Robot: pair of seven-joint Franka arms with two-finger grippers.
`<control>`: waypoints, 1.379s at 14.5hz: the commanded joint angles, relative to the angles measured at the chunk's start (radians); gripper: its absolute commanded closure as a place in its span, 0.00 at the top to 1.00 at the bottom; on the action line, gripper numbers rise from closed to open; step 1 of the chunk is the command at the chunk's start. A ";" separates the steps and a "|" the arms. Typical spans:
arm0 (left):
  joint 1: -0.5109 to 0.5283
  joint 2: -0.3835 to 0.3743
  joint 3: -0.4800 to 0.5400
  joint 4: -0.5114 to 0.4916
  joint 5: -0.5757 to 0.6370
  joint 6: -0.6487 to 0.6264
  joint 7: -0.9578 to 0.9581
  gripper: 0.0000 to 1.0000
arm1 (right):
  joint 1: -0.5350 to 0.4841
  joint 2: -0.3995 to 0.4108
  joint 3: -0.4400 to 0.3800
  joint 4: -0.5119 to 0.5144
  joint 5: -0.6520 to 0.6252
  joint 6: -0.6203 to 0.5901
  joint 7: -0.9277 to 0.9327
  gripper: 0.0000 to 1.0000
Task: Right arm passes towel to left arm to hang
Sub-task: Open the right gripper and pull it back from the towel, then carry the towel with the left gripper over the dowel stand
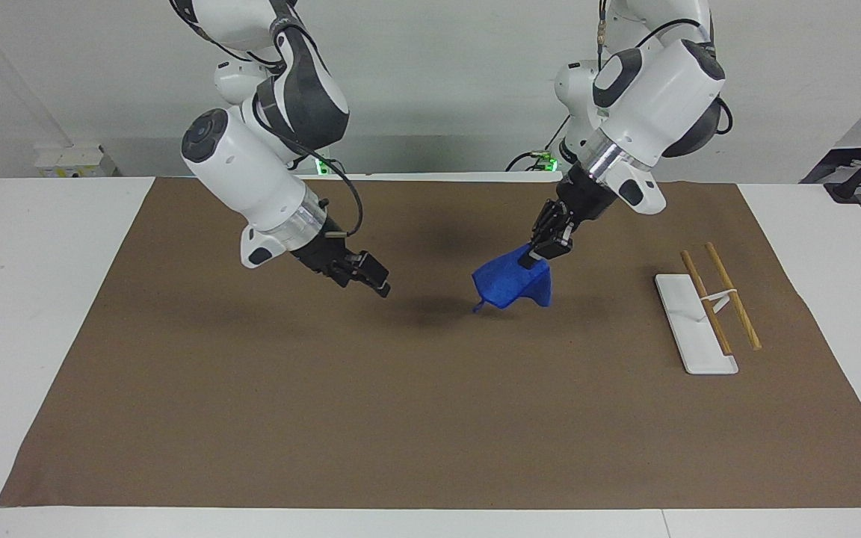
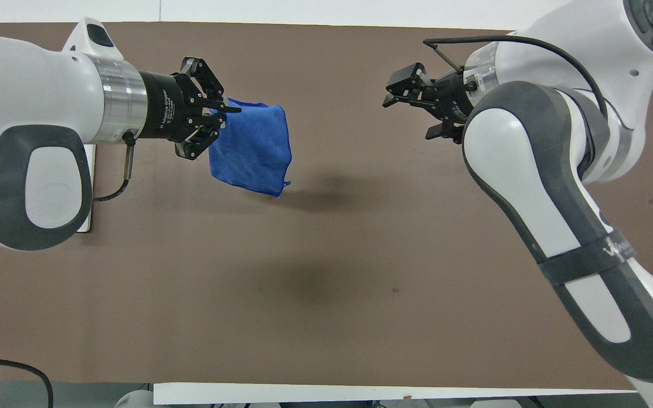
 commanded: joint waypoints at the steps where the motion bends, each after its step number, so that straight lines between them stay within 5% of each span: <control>1: 0.006 -0.017 0.062 0.004 0.002 -0.077 0.032 0.04 | -0.058 -0.020 0.001 -0.010 -0.161 -0.068 -0.156 1.00; 6: 0.006 -0.027 0.194 0.006 0.051 -0.248 0.050 0.00 | -0.185 -0.095 -0.001 0.010 -0.330 -0.251 -0.419 1.00; 11: 0.004 -0.073 0.329 -0.073 0.126 -0.357 0.400 0.00 | -0.252 -0.172 -0.003 0.132 -0.407 -0.504 -0.440 1.00; 15: 0.006 -0.080 0.369 -0.097 0.184 -0.314 0.400 0.00 | -0.348 -0.188 0.000 0.221 -0.406 -0.599 -0.574 1.00; 20: 0.012 -0.076 0.471 -0.108 0.261 -0.231 0.631 0.00 | -0.254 -0.256 -0.039 0.142 -0.404 -0.583 -0.577 1.00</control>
